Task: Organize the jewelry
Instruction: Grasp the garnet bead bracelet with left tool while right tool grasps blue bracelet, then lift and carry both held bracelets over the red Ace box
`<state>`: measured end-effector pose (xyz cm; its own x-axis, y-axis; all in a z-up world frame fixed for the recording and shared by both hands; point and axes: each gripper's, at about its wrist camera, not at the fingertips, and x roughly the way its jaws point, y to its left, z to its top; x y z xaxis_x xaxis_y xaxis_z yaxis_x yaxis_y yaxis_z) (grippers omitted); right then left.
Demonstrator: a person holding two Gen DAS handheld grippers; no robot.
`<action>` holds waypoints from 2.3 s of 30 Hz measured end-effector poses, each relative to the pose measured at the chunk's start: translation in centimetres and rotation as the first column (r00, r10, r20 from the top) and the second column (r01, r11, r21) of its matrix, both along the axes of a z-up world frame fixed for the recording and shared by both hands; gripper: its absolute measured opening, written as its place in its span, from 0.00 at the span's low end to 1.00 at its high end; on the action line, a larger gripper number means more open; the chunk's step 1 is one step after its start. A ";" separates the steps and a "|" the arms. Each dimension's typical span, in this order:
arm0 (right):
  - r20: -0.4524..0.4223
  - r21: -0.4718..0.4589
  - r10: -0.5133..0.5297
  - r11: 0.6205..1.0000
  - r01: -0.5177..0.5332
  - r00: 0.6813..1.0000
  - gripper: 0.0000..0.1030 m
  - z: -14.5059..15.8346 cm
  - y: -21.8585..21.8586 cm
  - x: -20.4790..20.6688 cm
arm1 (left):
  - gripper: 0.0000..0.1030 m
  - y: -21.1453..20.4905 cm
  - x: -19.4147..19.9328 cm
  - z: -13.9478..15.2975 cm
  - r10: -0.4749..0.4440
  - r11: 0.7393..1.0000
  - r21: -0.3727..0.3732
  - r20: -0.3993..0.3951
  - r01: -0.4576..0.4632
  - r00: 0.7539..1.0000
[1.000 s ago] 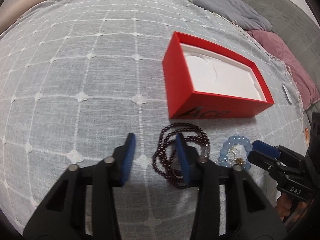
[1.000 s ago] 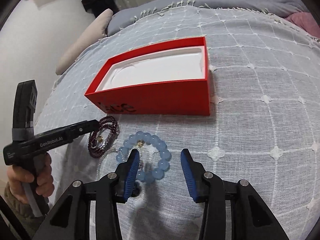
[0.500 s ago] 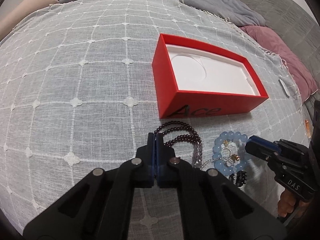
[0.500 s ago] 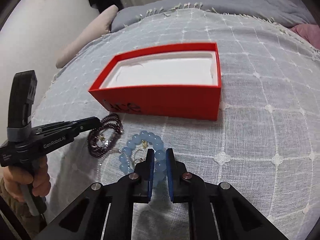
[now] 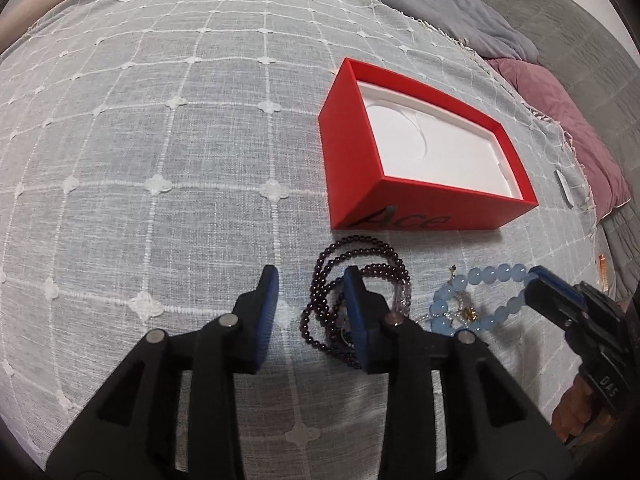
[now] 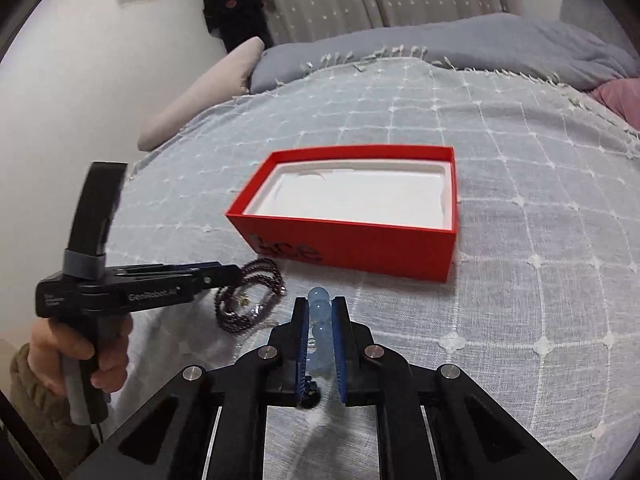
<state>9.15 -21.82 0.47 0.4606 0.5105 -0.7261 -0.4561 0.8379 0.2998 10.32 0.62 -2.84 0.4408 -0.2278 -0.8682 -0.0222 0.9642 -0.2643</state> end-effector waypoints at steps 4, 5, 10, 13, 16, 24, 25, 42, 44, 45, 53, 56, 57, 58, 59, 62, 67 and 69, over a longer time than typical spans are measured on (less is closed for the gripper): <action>0.027 0.022 0.016 1.000 -0.016 1.000 0.11 0.8 0.4 -0.4 | 0.35 -0.9 0.0 -0.1 -0.019 0.999 0.045 0.016 0.018 1.000; 0.035 0.026 0.017 1.000 -0.018 0.999 0.11 1.0 0.4 -0.5 | 0.35 -1.2 0.0 -0.1 -0.025 0.998 0.060 0.024 0.023 0.999; 0.071 0.020 0.018 1.000 -0.020 0.997 0.11 1.8 0.6 -0.9 | 0.09 -2.1 0.1 -0.1 -0.053 0.995 0.091 0.030 0.050 0.998; 0.082 0.016 0.011 1.000 -0.012 0.997 0.11 2.0 0.3 -1.1 | 0.09 -2.2 0.1 0.0 -0.058 0.993 0.103 0.036 0.054 0.998; 0.090 0.027 0.008 1.000 -0.011 0.996 0.11 2.4 0.0 -1.3 | 0.05 -1.8 0.0 0.3 -0.045 0.996 0.085 0.042 0.042 0.998; 0.108 0.014 0.000 1.000 -0.001 0.994 0.11 2.6 -0.6 -1.5 | 0.05 -1.9 -1.3 1.9 -0.056 0.997 0.061 0.079 0.051 0.995; 0.107 0.014 -0.003 1.000 0.002 0.994 0.11 2.6 -0.7 -1.5 | 0.04 -2.0 -1.4 1.9 -0.058 0.997 0.061 0.075 0.054 0.996; 0.133 0.046 -0.022 0.999 0.016 0.991 0.11 3.8 -1.4 -1.6 | 0.04 -0.9 -3.7 6.7 -0.019 0.996 -0.078 0.184 0.034 0.983; 0.133 0.050 -0.023 0.999 0.017 0.991 0.11 3.9 -1.5 -1.6 | 0.05 -0.8 -3.9 7.1 -0.016 0.995 -0.092 0.195 0.035 0.981; 0.133 0.051 -0.024 0.999 0.017 0.991 0.11 4.0 -1.5 -1.6 | 0.04 -0.8 -4.0 7.3 -0.014 0.995 -0.094 0.198 0.033 0.980; 0.138 0.068 -0.025 0.998 0.016 0.990 0.11 4.4 -1.6 -1.6 | 0.05 0.2 -4.8 9.3 0.026 0.990 -0.144 0.239 0.009 0.971; 0.136 0.083 -0.022 0.996 0.011 0.990 0.11 4.7 -1.6 -1.6 | 0.05 0.5 -5.0 10.5 0.033 0.986 -0.168 0.263 0.013 0.964; 0.138 0.085 -0.021 0.996 0.009 0.990 0.11 4.8 -1.5 -1.5 | 0.04 0.6 -5.1 10.8 0.035 0.985 -0.173 0.268 0.012 0.963; 0.140 0.086 -0.020 0.996 0.008 0.990 0.11 4.9 -1.5 -1.5 | 0.05 0.6 -5.0 11.2 0.037 0.982 -0.187 0.273 0.015 0.961; 0.140 0.091 -0.019 0.996 0.007 0.990 0.11 5.0 -1.4 -1.4 | 0.05 0.7 -5.0 11.4 0.039 0.980 -0.197 0.274 0.016 0.961; 0.136 0.105 -0.022 0.994 0.007 0.990 0.11 5.3 -1.5 -1.0 | 0.05 0.6 -4.5 12.2 0.039 0.975 -0.220 0.280 0.025 0.959; 0.138 0.145 -0.036 0.989 0.016 0.990 0.11 6.2 -2.1 0.0 | 0.05 0.3 -3.3 14.0 0.033 0.965 -0.256 0.303 0.048 0.953; 0.137 0.170 -0.047 0.985 0.023 0.989 0.11 6.6 -2.4 0.7 | 0.04 -0.3 -2.5 14.8 0.028 0.963 -0.262 0.316 0.059 0.948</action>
<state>9.90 -24.26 7.08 0.5717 0.6010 -0.5585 -0.4748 0.7975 0.3722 7.85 0.29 11.98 0.6751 -0.4391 -0.5928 0.1183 0.8576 -0.5005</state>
